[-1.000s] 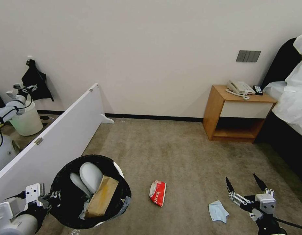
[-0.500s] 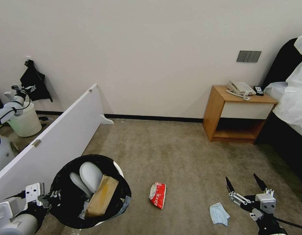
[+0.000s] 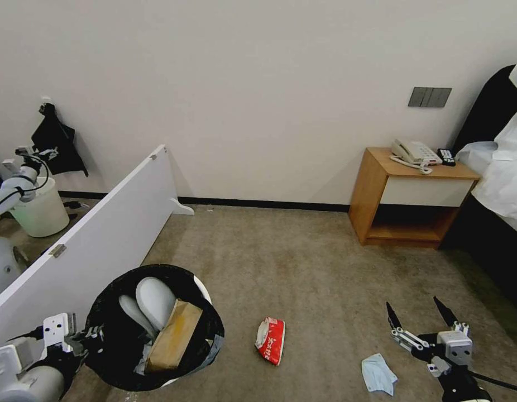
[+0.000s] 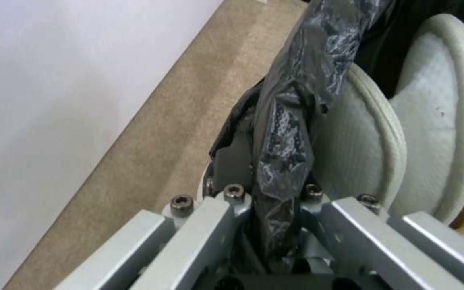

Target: Pick up the trash bin, then pick up the garbage from the floor and place it into the trash bin.

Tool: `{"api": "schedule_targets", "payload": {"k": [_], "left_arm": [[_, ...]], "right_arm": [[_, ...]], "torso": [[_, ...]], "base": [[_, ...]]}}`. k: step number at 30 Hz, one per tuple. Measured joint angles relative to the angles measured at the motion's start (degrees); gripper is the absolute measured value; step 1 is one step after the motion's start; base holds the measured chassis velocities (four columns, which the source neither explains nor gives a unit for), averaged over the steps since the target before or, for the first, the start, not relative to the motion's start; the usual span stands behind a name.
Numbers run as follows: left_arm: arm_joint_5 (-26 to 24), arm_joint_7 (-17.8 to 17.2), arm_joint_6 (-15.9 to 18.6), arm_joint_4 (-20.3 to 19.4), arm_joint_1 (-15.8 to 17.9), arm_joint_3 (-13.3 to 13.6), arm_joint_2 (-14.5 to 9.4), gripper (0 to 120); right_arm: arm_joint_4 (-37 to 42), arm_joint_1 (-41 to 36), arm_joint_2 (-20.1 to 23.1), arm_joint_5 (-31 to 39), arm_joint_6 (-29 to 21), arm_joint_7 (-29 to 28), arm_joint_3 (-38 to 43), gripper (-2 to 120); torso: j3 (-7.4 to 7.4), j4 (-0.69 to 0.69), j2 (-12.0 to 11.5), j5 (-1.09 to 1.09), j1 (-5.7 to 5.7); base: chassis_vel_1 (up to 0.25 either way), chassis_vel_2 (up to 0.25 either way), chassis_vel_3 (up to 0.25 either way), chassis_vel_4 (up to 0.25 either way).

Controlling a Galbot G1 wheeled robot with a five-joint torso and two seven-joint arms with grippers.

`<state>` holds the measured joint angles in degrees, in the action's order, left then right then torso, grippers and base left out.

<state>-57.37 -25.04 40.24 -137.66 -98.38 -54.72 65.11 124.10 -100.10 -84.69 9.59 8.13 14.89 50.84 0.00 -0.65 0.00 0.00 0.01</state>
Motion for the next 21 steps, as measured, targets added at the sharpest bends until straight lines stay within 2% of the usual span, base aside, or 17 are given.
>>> {"api": "schedule_targets", "payload": {"k": [5,7,8,10,11,12,15,16,19,21], "left_arm": [[0.02,0.00,-0.02,0.08,0.01,0.02,-0.02,3],[0.02,0.00,-0.01,0.26,0.04,0.02,-0.13,3],[0.02,0.00,-0.01,0.26,0.04,0.02,-0.13,3],[0.02,-0.02,-0.01,0.39,0.25,0.05,-0.30,3],[0.02,-0.02,-0.01,0.39,0.25,0.05,-0.30,3],[-0.01,-0.11,-0.02,0.41,0.49,0.06,-0.38,3],[-0.09,-0.20,-0.02,0.41,0.55,0.04,-0.43,3],[-0.17,-0.33,-0.02,0.40,0.55,-0.07,-0.48,3],[-0.19,-0.48,-0.02,0.25,0.31,-0.36,-0.45,3],[-0.19,-0.48,-0.02,0.25,0.31,-0.36,-0.45,3]], "right_arm": [[0.07,0.04,1.06,0.50,-0.80,-3.00,-0.48,100],[0.16,-0.68,3.16,0.73,-4.34,-8.94,-1.25,100],[0.16,-0.68,3.16,0.73,-4.34,-8.94,-1.25,100],[-0.99,-1.09,6.19,3.78,-10.70,-12.34,-1.44,100],[-0.99,-1.09,6.19,3.78,-10.70,-12.34,-1.44,100],[-3.28,-0.44,8.81,5.87,-15.54,-14.88,-1.80,100],[-5.56,0.55,10.55,6.86,-17.75,-15.20,-2.12,100],[-8.62,1.94,12.42,7.28,-19.57,-14.30,-2.49,100],[-13.26,4.06,14.64,7.59,-21.17,-13.15,-3.81,100],[-13.26,4.06,14.64,7.59,-21.17,-13.15,-3.81,100]], "torso": [[0.00,0.01,0.00,0.00,0.00],[0.00,0.00,0.00,0.00,0.00],[0.00,0.00,0.00,0.00,0.00],[0.00,0.00,0.00,0.00,0.00],[0.00,0.00,0.00,0.00,0.00],[0.00,-0.02,0.00,0.01,0.00],[0.00,0.00,0.00,0.01,0.00],[0.00,0.00,0.00,0.02,0.00],[0.00,0.01,0.00,0.02,0.00],[0.00,0.01,0.00,0.02,0.00]], "base": [[0.000,0.000,0.000,0.000],[0.000,0.000,0.000,0.000],[0.000,0.000,0.000,0.000],[0.000,0.000,0.000,0.000],[0.000,0.000,0.000,0.000],[0.000,0.000,0.000,0.000],[0.000,0.000,0.000,0.000],[0.000,0.000,0.000,0.000],[0.000,0.000,0.000,0.000],[0.000,0.000,0.000,0.000]]}}
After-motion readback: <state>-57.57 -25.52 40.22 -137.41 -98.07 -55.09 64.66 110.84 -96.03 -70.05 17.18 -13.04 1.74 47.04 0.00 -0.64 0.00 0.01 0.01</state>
